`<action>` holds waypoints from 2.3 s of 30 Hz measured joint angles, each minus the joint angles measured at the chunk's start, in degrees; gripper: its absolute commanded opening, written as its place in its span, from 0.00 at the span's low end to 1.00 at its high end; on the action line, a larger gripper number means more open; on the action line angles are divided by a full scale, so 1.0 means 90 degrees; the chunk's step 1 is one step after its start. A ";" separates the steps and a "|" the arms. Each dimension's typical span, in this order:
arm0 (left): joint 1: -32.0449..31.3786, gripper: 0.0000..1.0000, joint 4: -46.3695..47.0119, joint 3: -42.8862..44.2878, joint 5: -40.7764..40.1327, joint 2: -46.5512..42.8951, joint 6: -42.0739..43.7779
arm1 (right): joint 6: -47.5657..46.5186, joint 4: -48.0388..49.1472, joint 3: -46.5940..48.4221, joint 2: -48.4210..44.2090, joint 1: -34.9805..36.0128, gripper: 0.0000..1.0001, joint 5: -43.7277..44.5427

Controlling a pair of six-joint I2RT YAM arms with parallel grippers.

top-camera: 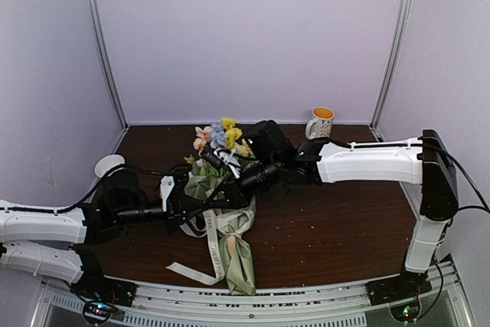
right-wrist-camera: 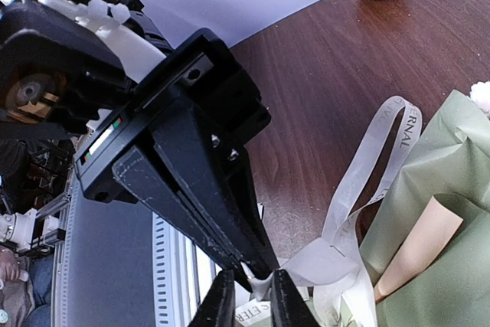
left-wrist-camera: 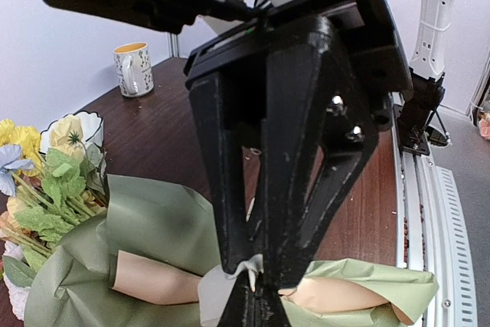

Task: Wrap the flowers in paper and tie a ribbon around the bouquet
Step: Cross the half-tied ribbon over the folded bouquet.

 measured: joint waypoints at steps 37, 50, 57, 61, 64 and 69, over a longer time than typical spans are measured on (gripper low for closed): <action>0.1639 0.77 -0.3150 0.0857 -0.2373 0.0750 -0.2268 | 0.0044 0.0097 -0.0253 0.0000 -0.0056 0.00 0.0204; 0.2351 0.55 -0.3517 0.1115 -0.2497 0.2446 -0.2718 | 0.0027 0.0053 -0.0316 -0.0005 -0.0070 0.00 0.0277; 0.2358 0.00 -0.3109 0.1314 -0.2397 0.2912 -0.2747 | 0.0024 0.0024 -0.0435 -0.0019 -0.0085 0.00 0.0330; 0.2356 0.00 -0.3106 0.1200 -0.2307 0.2727 -0.2732 | 0.0041 0.0012 -0.0435 -0.0019 -0.0097 0.00 0.0425; 0.2273 0.00 -0.3283 0.0770 -0.2412 0.1688 -0.2730 | 0.0090 0.0000 -0.0435 -0.0022 -0.0146 0.00 0.0488; 0.1331 0.00 -0.3808 0.0508 -0.2669 -0.0814 -0.2455 | 0.0279 0.0075 -0.0432 -0.0019 -0.0277 0.00 0.0619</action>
